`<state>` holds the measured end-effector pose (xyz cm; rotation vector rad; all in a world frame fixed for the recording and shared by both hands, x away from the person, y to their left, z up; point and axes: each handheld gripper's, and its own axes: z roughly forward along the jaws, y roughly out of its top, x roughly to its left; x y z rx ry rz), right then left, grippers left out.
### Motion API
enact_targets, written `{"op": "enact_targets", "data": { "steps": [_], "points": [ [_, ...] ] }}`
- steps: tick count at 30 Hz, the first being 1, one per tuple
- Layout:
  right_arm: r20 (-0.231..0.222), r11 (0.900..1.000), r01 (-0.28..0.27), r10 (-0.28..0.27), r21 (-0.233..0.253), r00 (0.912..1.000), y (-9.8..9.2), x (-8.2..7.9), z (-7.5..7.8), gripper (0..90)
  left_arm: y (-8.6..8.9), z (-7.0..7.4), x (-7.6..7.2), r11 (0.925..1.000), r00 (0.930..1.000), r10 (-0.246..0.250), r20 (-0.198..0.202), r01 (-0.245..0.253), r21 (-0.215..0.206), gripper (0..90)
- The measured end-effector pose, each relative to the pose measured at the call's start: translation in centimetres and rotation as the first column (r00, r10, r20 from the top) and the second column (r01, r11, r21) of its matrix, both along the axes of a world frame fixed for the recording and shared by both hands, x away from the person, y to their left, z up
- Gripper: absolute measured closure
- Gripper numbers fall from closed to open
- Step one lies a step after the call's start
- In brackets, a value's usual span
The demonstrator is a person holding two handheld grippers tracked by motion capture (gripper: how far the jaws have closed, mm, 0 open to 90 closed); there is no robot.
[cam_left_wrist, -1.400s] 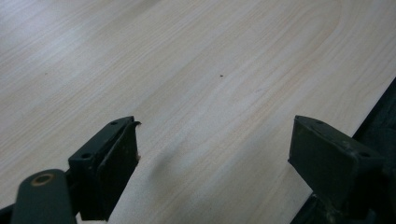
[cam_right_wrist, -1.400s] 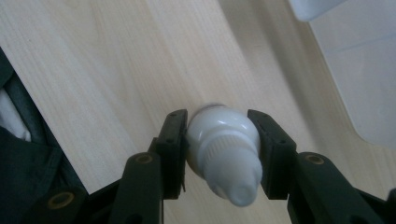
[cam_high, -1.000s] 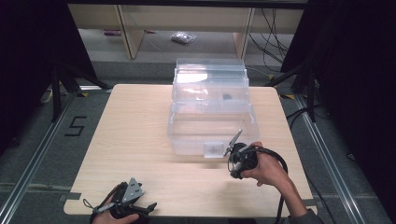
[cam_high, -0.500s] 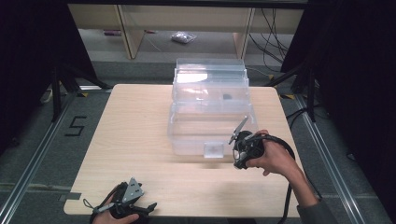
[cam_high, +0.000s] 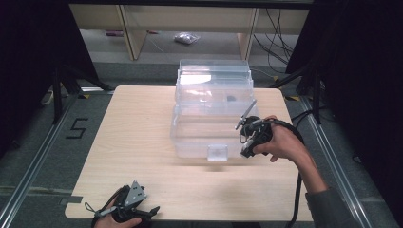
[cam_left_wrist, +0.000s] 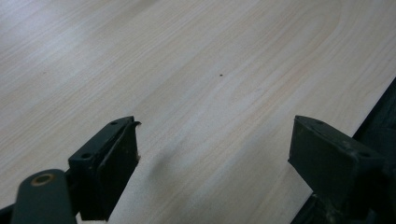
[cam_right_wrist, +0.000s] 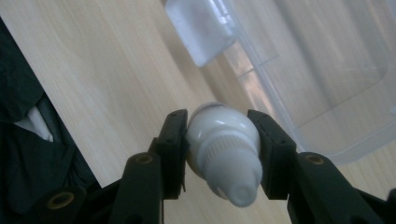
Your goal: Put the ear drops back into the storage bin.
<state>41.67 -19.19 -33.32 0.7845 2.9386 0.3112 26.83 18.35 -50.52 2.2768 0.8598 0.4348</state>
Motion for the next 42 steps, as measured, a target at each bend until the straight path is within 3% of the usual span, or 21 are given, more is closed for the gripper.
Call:
{"op": "enact_targets", "data": {
  "steps": [1, 5, 9, 11, 15, 19, 20, 28, 30, 33, 37, 38, 39, 40, 42],
  "points": [
    [-0.008, 1.0, 0.012, -0.012, -0.003, 0.9999, 0.0, 0.3, 0.1, 60.1, -0.1, 0.0, -0.1, 0.9998, 1.0, 0.01, -0.002, -0.01, -0.015, 15.1],
    [-0.004, 1.0, 0.021, -0.021, -0.013, 0.9998, -0.2, 1.3, 0.4, 60.1, 0.0, 0.0, 0.0, 1.0, 1.0, -0.002, 0.004, 0.002, -0.002, 15.0],
    [-0.016, 0.997, 0.069, -0.069, -0.019, 0.9975, -0.3, 2.9, 0.5, 60.1, 0.0, 0.0, 0.0, 1.0, 1.0, -0.002, -0.003, 0.002, 0.001, 15.1],
    [-0.018, 0.999, 0.052, -0.052, -0.013, 0.9985, -0.4, 3.6, 0.5, 60.1, 0.0, 0.0, 0.0, 1.0, 1.0, -0.001, 0.002, 0.001, -0.002, 15.1],
    [-0.029, 0.995, 0.093, -0.094, -0.028, 0.9951, -0.5, 4.5, 0.7, 60.1, 0.0, 0.0, 0.0, 1.0, 1.0, 0.0, 0.003, 0.0, 0.002, 15.1],
    [-0.021, 0.993, 0.109, -0.109, -0.042, 0.9938, -0.6, 5.9, 0.4, 60.1, -0.1, 0.0, -0.1, 0.9999, 1.0, 0.001, -0.001, -0.001, -0.016, 15.1],
    [-0.022, 0.991, 0.125, -0.126, -0.044, 0.9918, -0.6, 6.1, 0.3, 60.1, 0.0, 0.0, 0.0, 1.0, 1.0, -0.009, 0.001, 0.009, 0.001, 15.1],
    [-0.032, 0.985, 0.16, -0.163, -0.063, 0.9862, -0.9, 8.4, -1.2, 60.1, -0.1, 0.0, -0.1, 0.9998, 1.0, 0.001, 0.006, -0.001, -0.021, 15.0],
    [-0.033, 0.982, 0.178, -0.18, -0.065, 0.9831, -0.9, 8.8, -1.7, 60.1, 0.0, 0.1, -0.1, 0.9999, 0.9999, -0.014, 0.006, 0.014, -0.001, 15.1],
    [-0.041, 0.979, 0.187, -0.191, -0.08, 0.9808, -1.0, 9.5, -2.5, 60.1, -0.1, 0.0, -0.1, 0.9998, 1.0, 0.0, 0.009, 0.0, -0.022, 15.0],
    [-0.05, 0.978, 0.185, -0.19, -0.094, 0.9804, -1.2, 10.1, -3.7, 60.1, 0.1, 0.2, -0.1, 0.9997, 0.9998, -0.022, -0.001, 0.022, 0.006, 15.1],
    [-0.063, 0.973, 0.213, -0.219, -0.091, 0.9737, -1.1, 10.1, -3.8, 60.1, 0.1, 0.2, -0.1, 0.9995, 0.9996, -0.027, -0.002, 0.027, 0.015, 15.0],
    [-0.057, 0.975, 0.195, -0.202, -0.102, 0.9778, -1.1, 10.3, -4.1, 60.1, 0.1, 0.2, 0.0, 0.9994, 0.9996, -0.028, 0.0, 0.028, 0.022, 15.0],
    [-0.082, 0.968, 0.224, -0.233, -0.11, 0.9691, -0.8, 10.3, -4.2, 60.1, 0.1, 0.2, -0.1, 0.9996, 0.9997, -0.026, -0.003, 0.026, 0.014, 15.1],
    [-0.066, 0.981, 0.167, -0.173, -0.095, 0.9826, -1.1, 10.9, -4.7, 60.1, 0.1, 0.2, 0.0, 0.9995, 0.9996, -0.027, -0.006, 0.028, 0.015, 15.0]
  ]
}}
